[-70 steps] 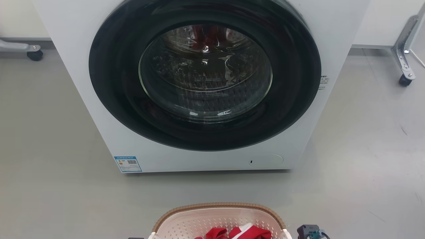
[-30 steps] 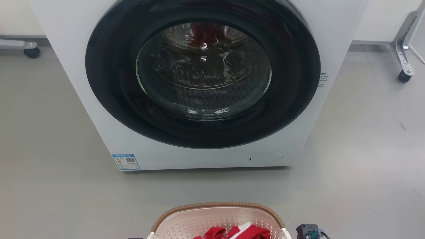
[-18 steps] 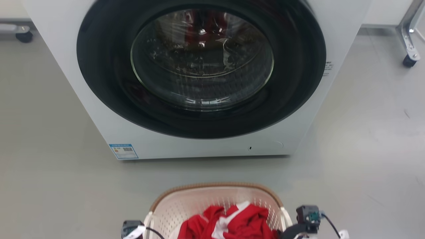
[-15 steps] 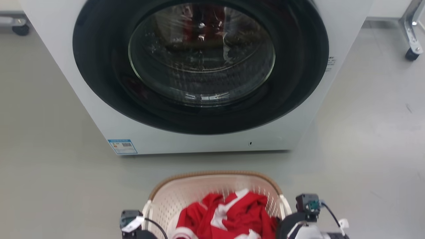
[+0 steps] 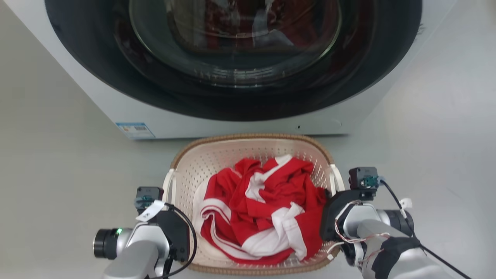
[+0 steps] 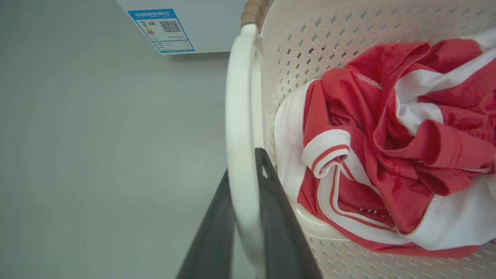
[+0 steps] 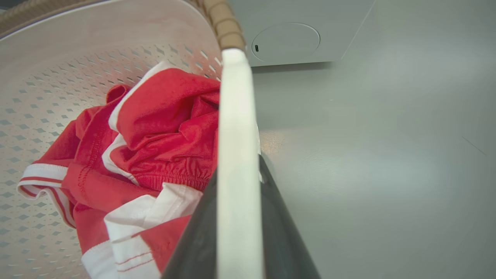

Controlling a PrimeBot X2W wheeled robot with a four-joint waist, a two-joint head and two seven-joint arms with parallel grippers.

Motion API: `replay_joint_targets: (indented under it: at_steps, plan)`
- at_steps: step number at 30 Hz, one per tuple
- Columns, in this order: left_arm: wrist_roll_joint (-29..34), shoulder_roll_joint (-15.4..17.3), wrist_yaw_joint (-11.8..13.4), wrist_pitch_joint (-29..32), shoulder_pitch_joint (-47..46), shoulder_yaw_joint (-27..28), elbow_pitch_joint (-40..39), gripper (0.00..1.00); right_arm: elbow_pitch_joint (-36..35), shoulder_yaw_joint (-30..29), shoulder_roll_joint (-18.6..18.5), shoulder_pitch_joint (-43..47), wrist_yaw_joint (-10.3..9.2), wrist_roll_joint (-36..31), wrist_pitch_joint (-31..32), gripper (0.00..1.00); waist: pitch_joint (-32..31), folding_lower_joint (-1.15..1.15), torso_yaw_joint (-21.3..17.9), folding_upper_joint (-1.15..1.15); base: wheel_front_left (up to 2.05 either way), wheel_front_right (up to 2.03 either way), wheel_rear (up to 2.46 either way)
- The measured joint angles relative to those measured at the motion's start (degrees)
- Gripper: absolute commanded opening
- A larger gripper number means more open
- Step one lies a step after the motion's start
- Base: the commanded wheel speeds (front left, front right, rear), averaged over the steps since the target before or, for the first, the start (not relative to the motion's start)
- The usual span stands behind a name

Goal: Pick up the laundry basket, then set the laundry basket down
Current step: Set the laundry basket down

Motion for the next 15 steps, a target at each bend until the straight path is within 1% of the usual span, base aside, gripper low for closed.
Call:
replay_joint_targets:
  at_steps: [3,15]
  plan:
    - [0.1,-0.1,0.4,0.0,-1.7,0.0,-0.1,0.0,0.6,0.0,0.0,-1.9,0.02,-0.5,-0.3,0.0,2.5,0.0,0.2,0.0,0.0,0.0,0.0]
    - [1.1,-0.1,0.3,0.0,-7.8,-0.5,-0.1,0.0,3.1,0.4,0.0,-8.4,0.24,-2.2,-0.9,0.0,12.6,0.0,1.2,0.0,0.0,0.0,0.0]
